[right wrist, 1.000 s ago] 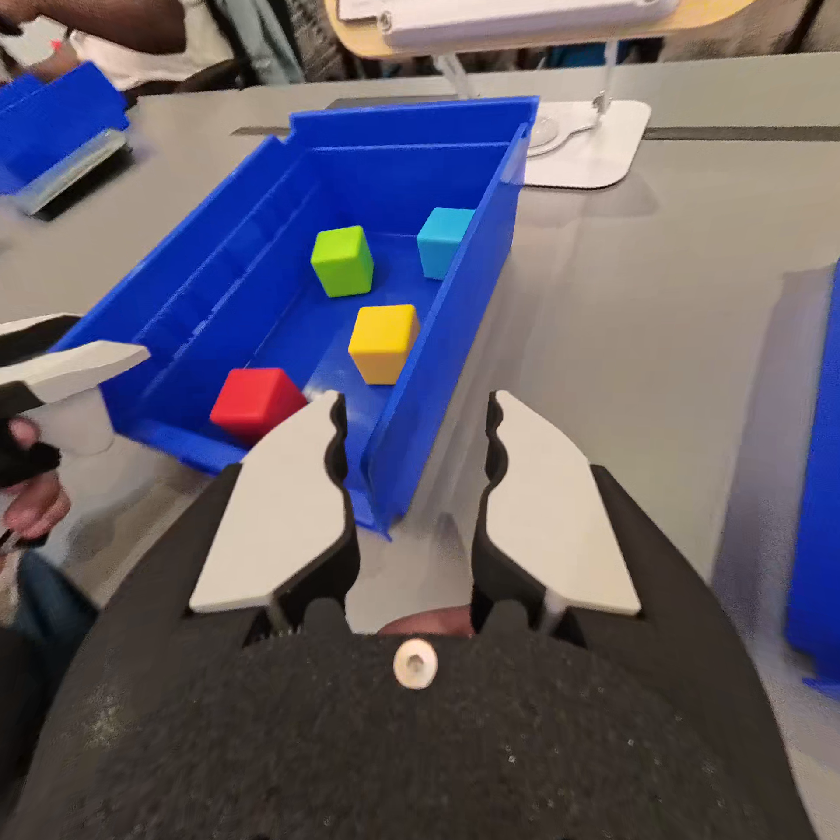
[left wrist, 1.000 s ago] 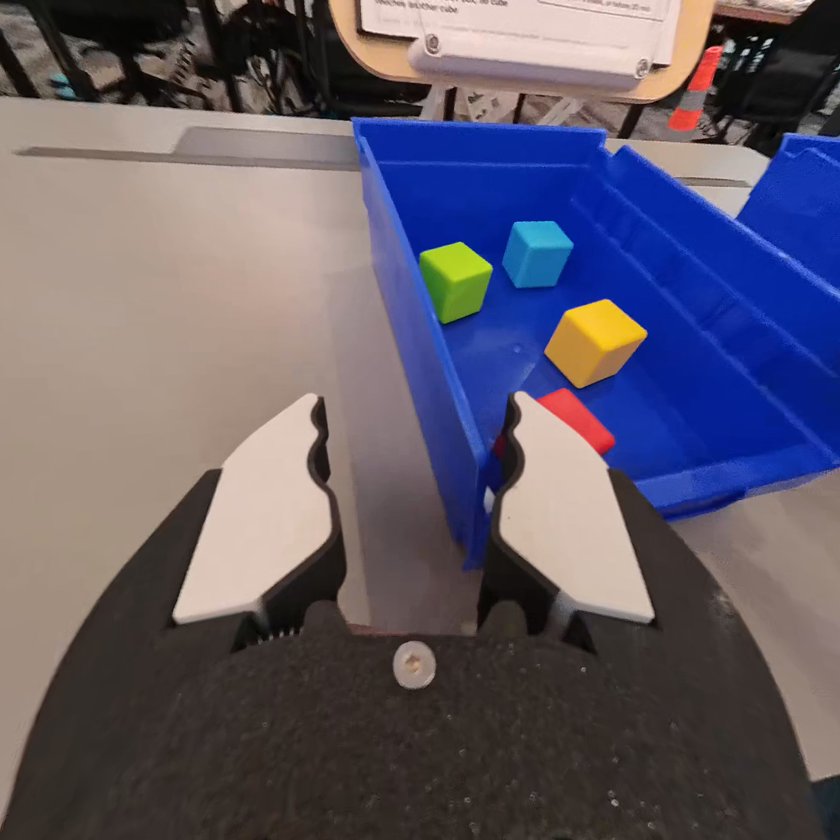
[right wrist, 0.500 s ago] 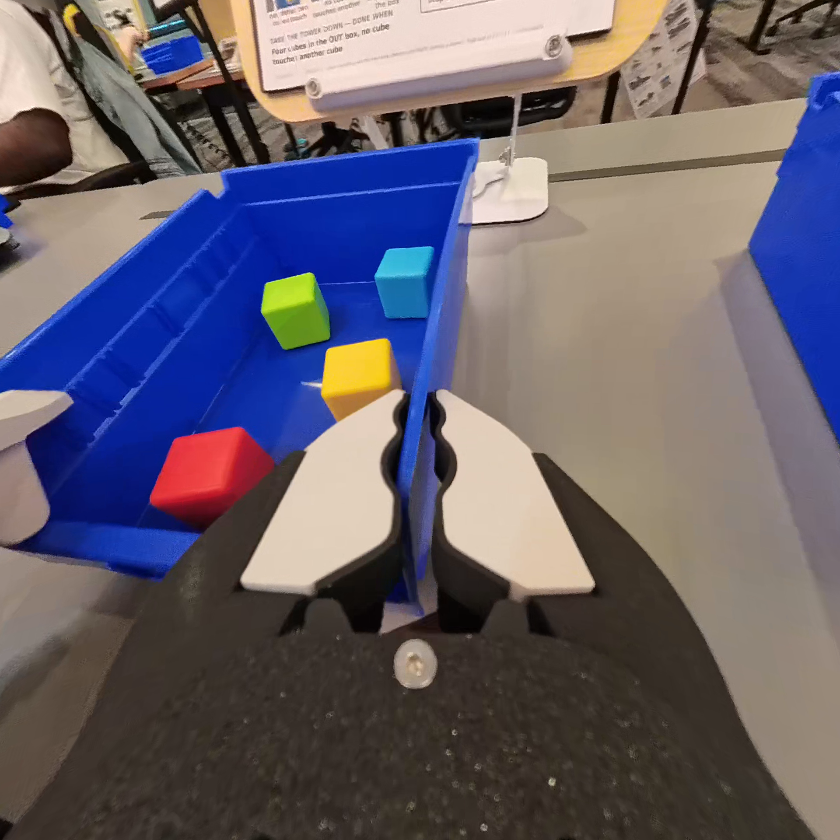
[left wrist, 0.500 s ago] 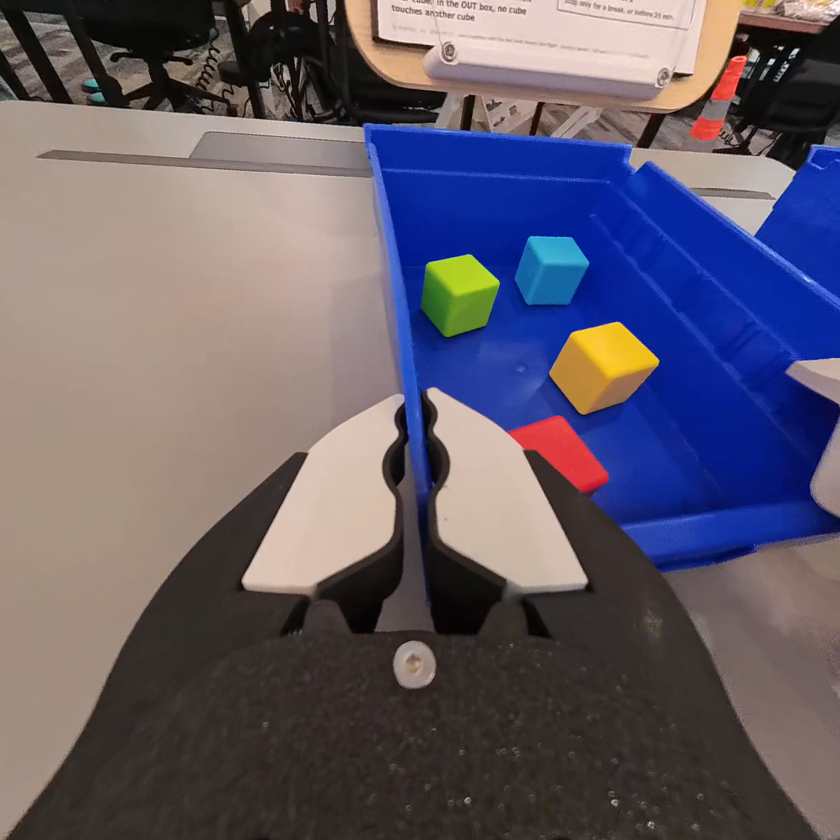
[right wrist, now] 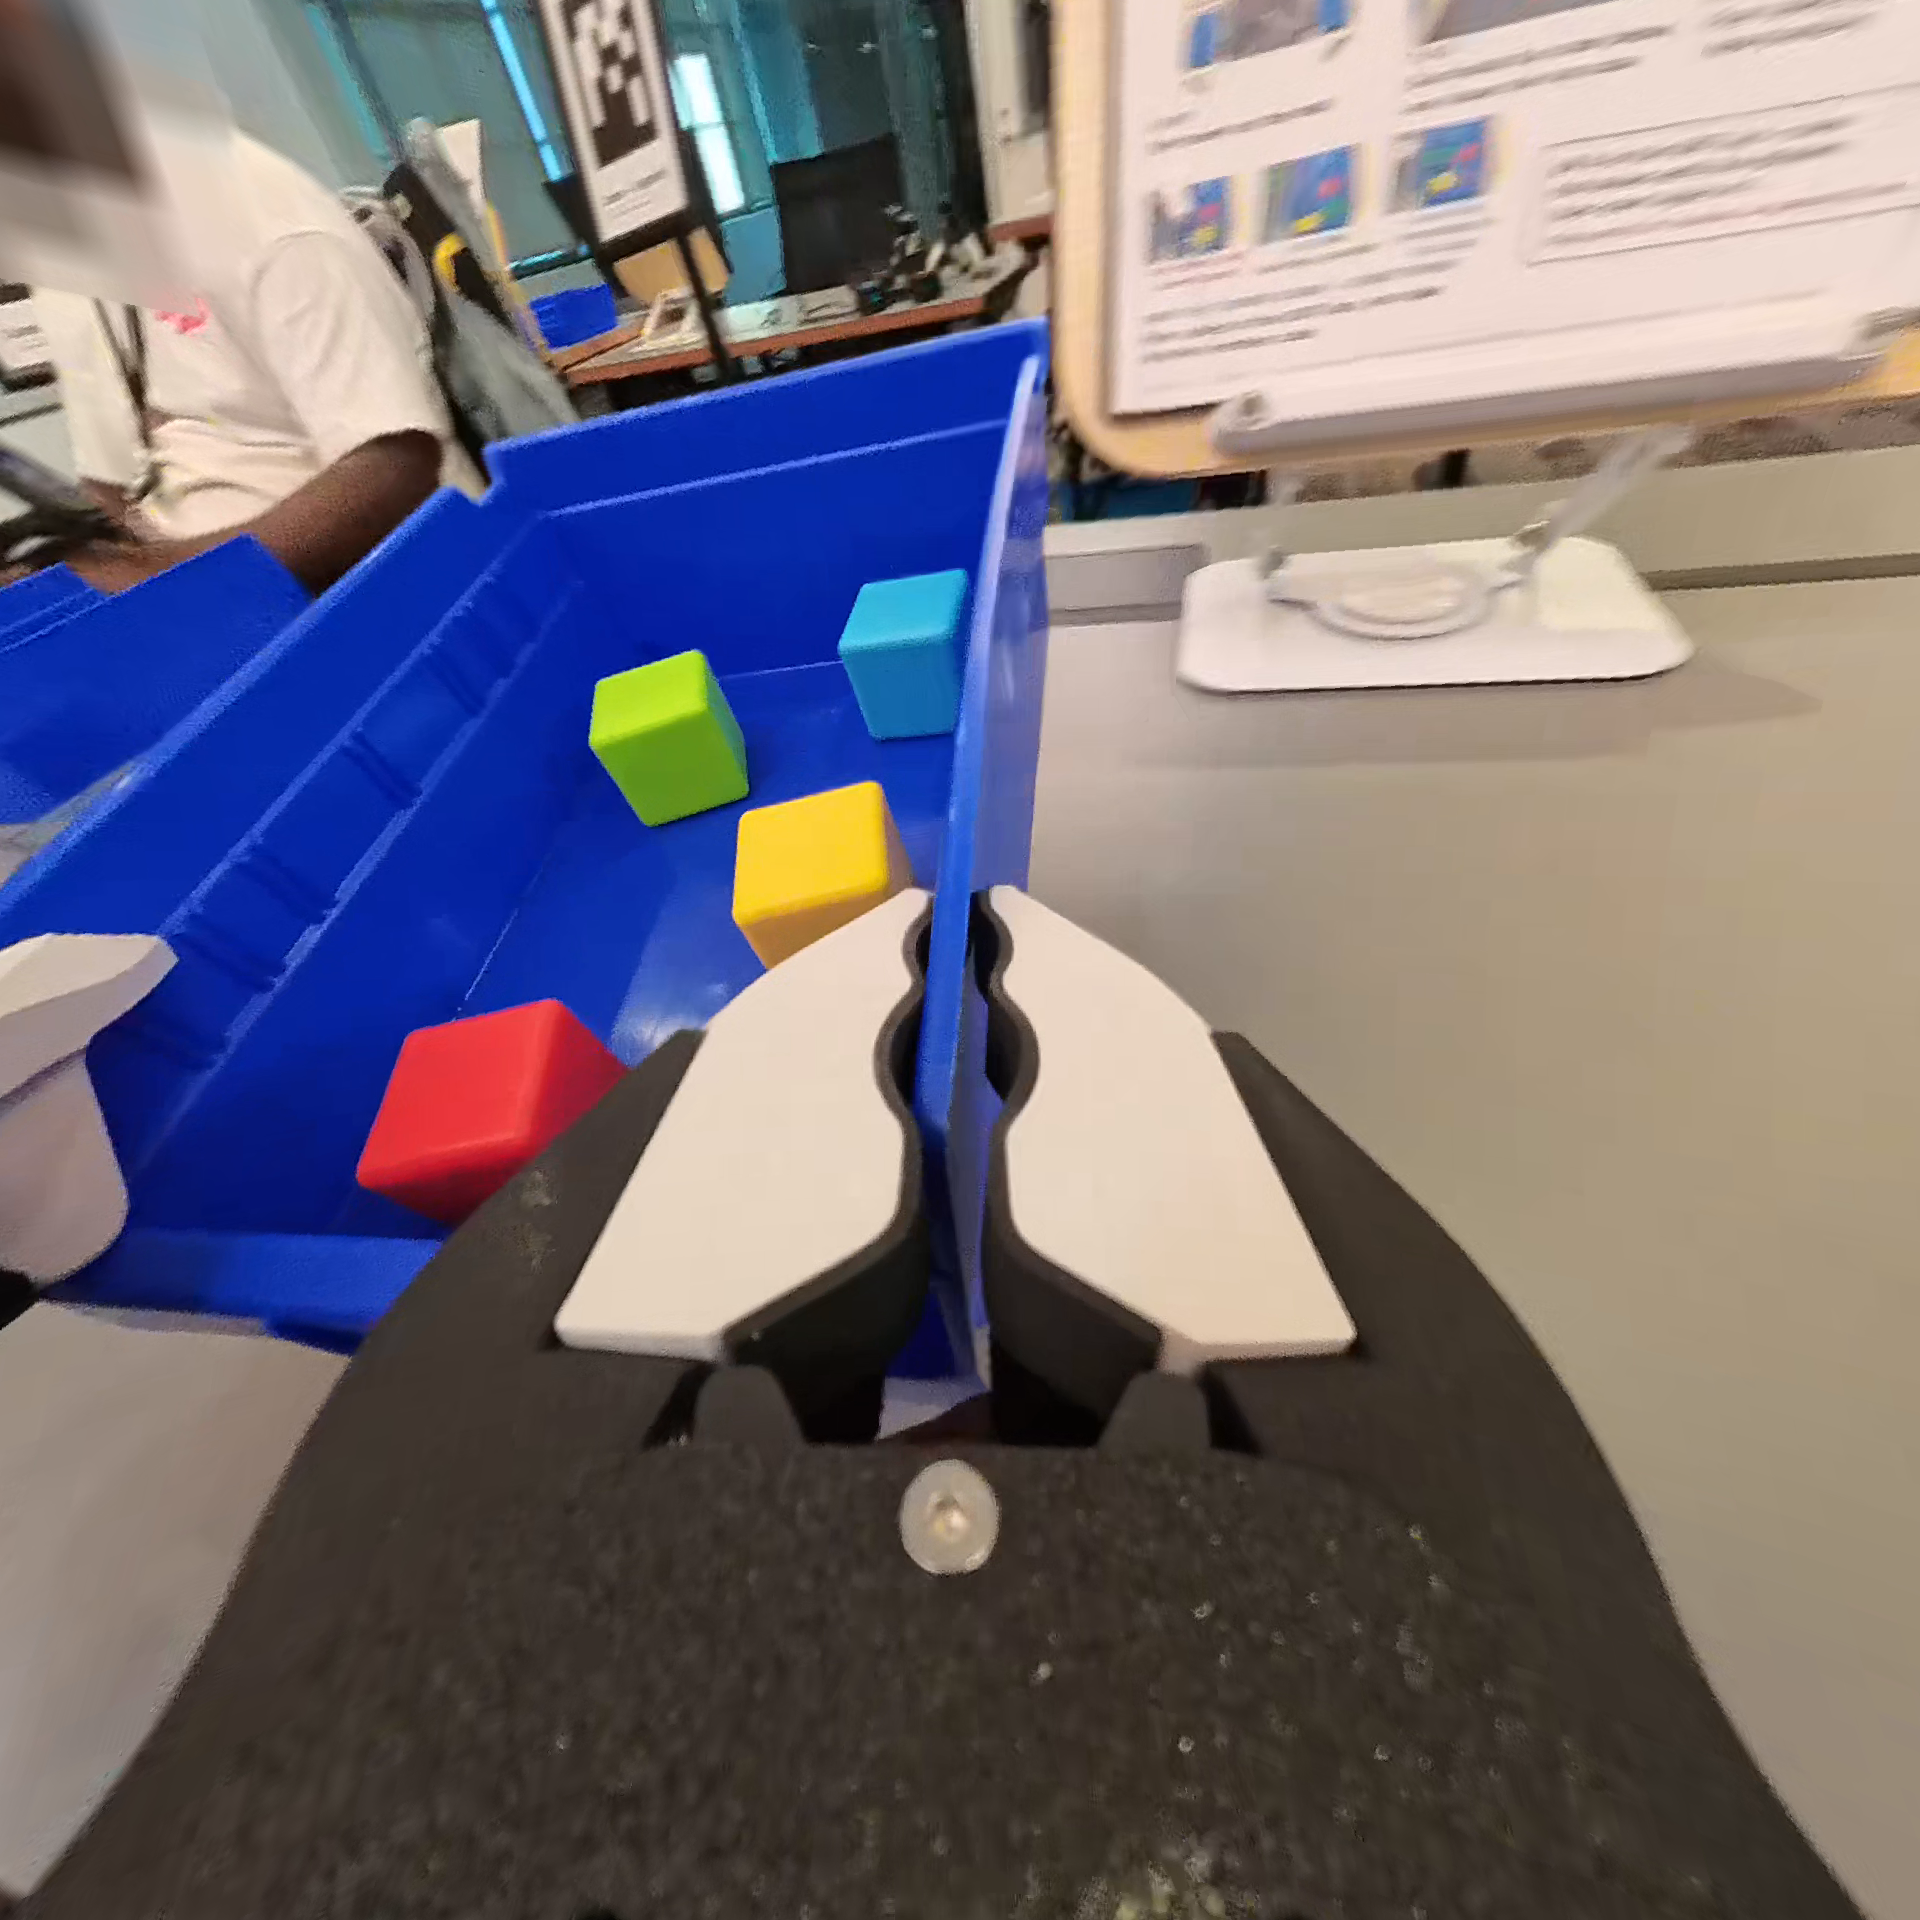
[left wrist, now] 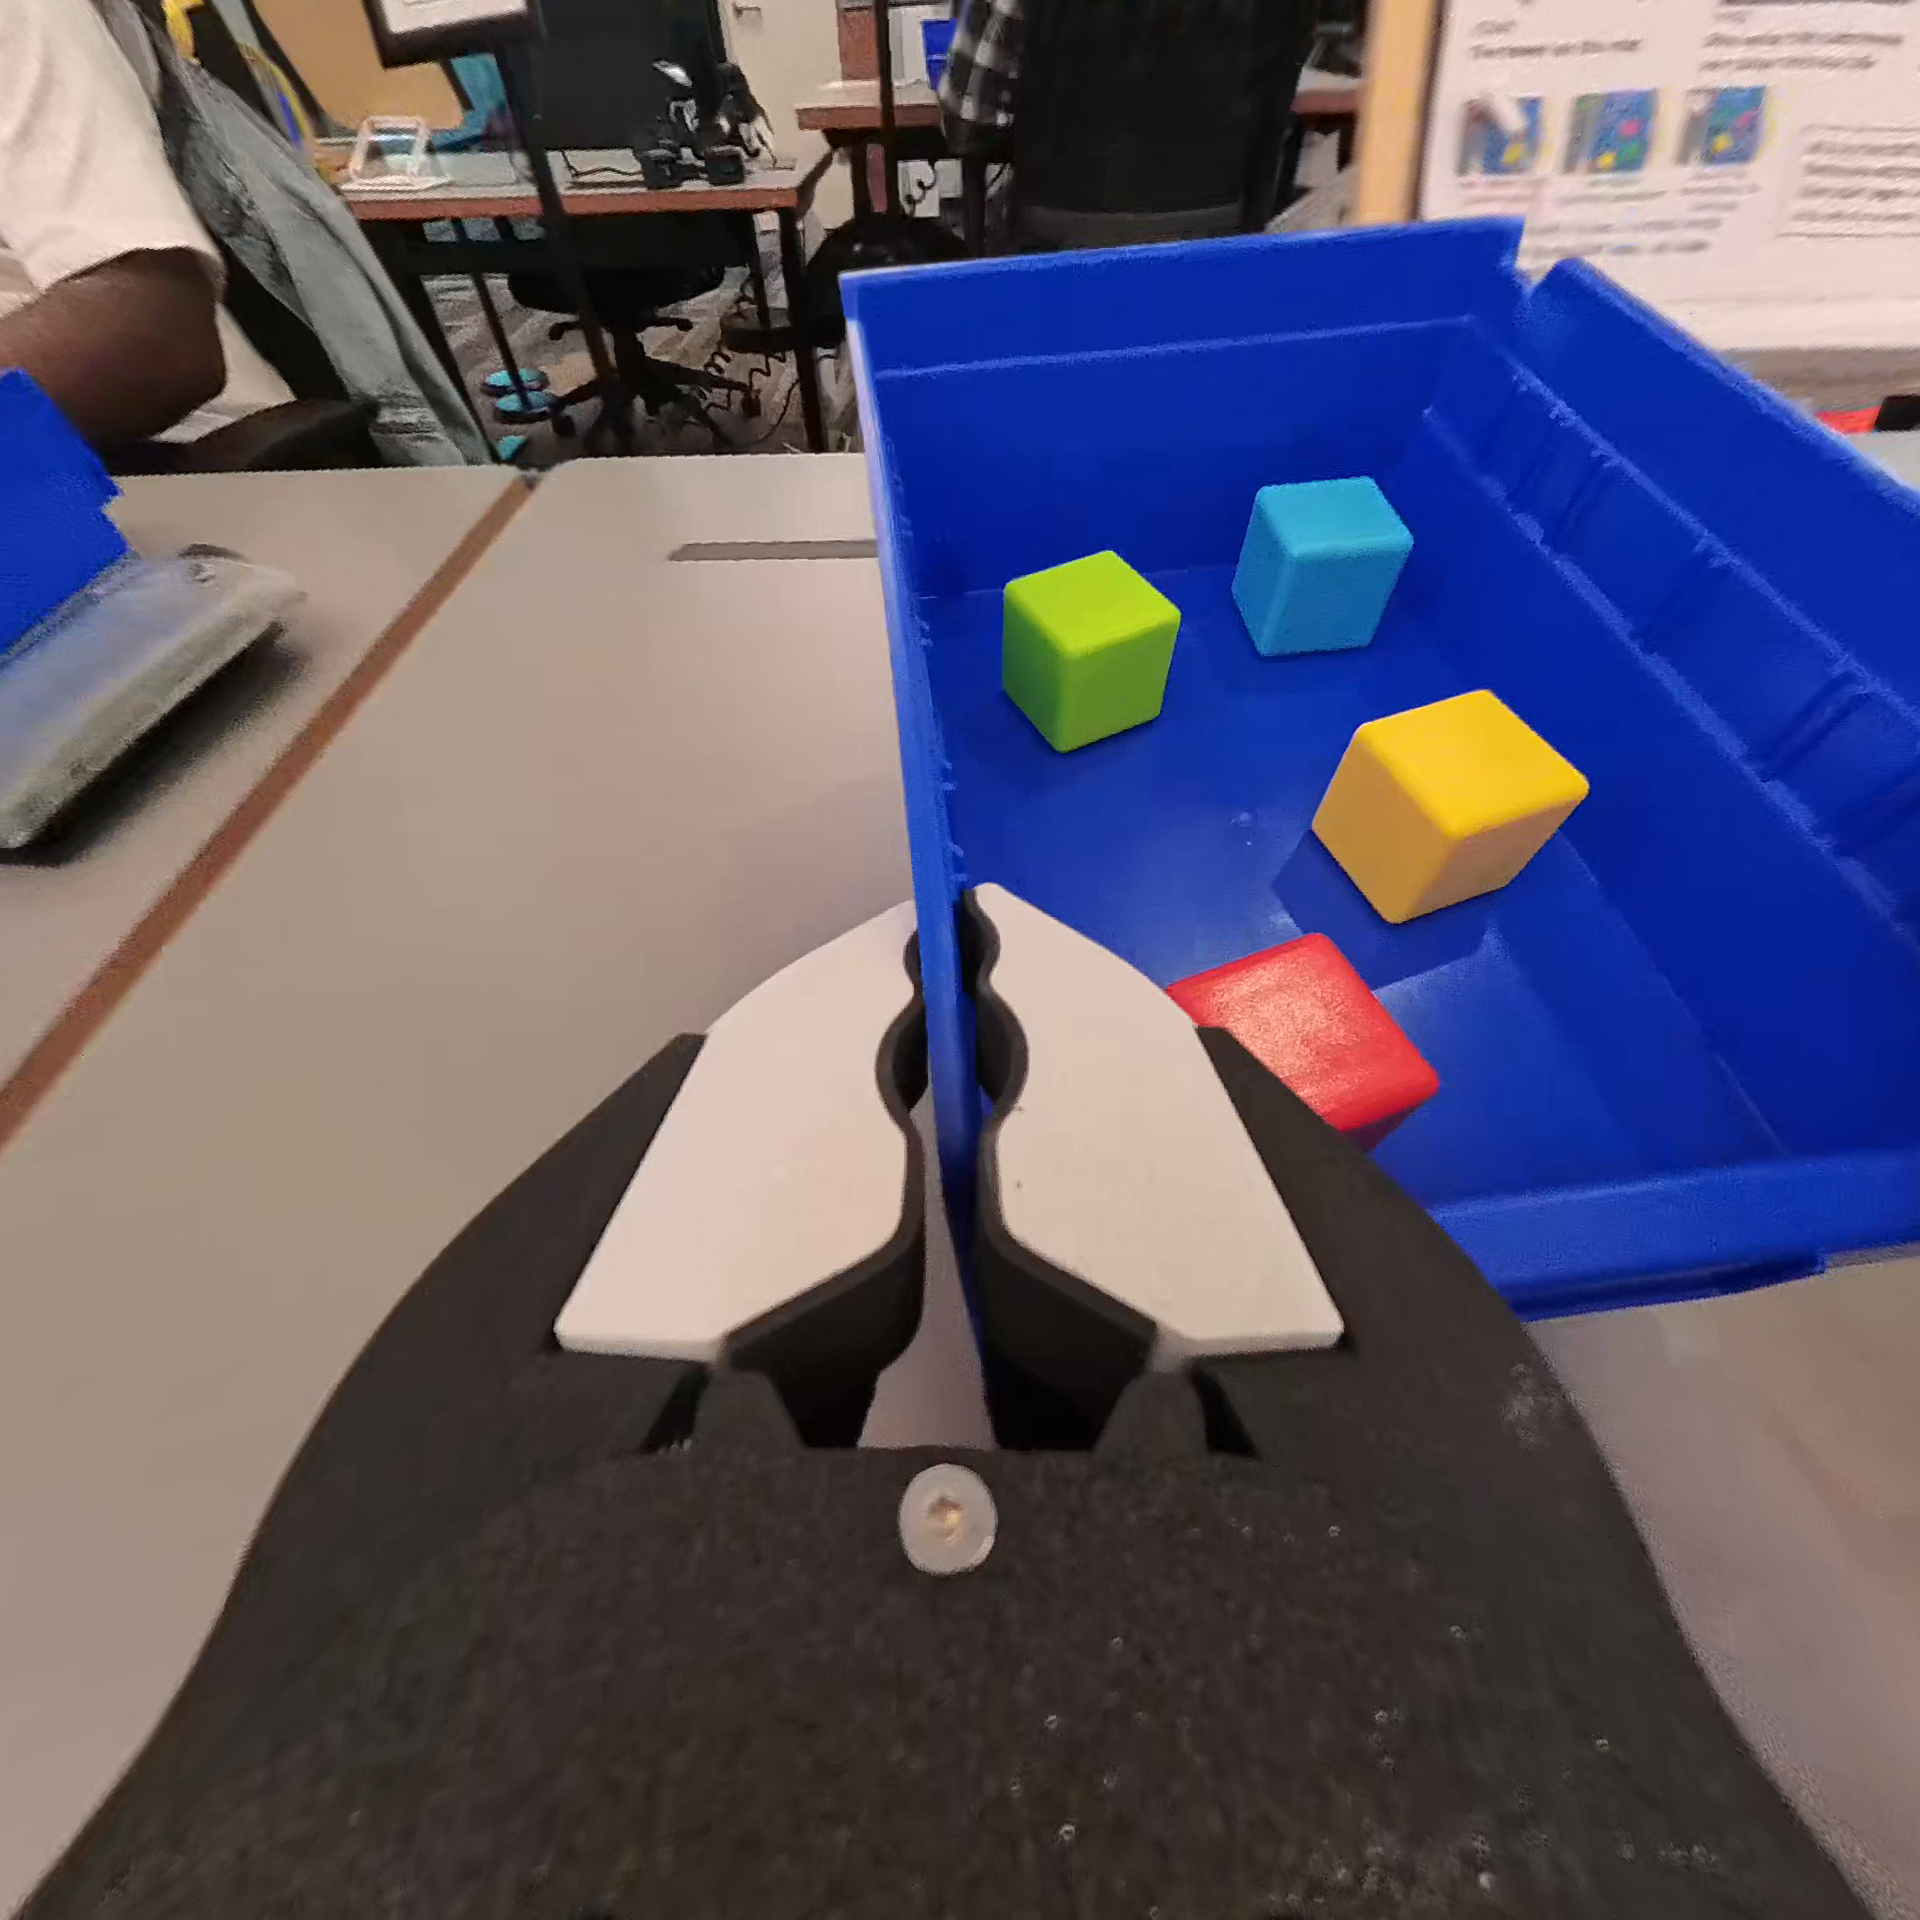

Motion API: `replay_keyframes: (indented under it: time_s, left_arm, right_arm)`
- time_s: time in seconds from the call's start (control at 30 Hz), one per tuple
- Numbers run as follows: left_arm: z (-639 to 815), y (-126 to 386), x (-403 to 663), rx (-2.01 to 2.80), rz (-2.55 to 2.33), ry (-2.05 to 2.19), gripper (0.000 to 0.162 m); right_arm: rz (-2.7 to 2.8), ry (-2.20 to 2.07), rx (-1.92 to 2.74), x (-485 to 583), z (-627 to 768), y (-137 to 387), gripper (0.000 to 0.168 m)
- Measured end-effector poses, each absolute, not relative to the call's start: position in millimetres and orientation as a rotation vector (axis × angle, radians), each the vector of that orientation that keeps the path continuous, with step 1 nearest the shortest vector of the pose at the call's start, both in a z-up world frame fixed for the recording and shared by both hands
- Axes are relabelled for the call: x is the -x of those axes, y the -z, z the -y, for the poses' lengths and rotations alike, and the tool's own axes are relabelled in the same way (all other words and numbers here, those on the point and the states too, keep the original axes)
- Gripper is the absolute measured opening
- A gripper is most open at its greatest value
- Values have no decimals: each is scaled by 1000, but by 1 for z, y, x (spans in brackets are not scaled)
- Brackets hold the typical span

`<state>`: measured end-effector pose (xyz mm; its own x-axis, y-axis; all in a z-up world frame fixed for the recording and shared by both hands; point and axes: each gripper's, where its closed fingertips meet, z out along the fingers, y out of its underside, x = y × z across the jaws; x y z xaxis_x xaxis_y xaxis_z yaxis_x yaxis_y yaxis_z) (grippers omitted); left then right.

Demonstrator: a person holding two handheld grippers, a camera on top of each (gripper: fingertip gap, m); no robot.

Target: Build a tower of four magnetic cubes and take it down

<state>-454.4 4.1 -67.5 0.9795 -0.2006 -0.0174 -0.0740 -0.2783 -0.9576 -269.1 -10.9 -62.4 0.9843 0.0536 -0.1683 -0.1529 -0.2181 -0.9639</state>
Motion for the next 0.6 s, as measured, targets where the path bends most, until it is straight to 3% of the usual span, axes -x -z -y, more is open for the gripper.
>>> replay_keyframes:
  time_s: [0.27,0.6]
  left_arm:
    - [-13,99,547,1959,-130,132,2]
    - [-40,111,542,1980,-225,133,2]
  right_arm:
    - [8,-239,1876,361,-11,83,8]
    - [-74,-250,1909,354,-24,111,8]
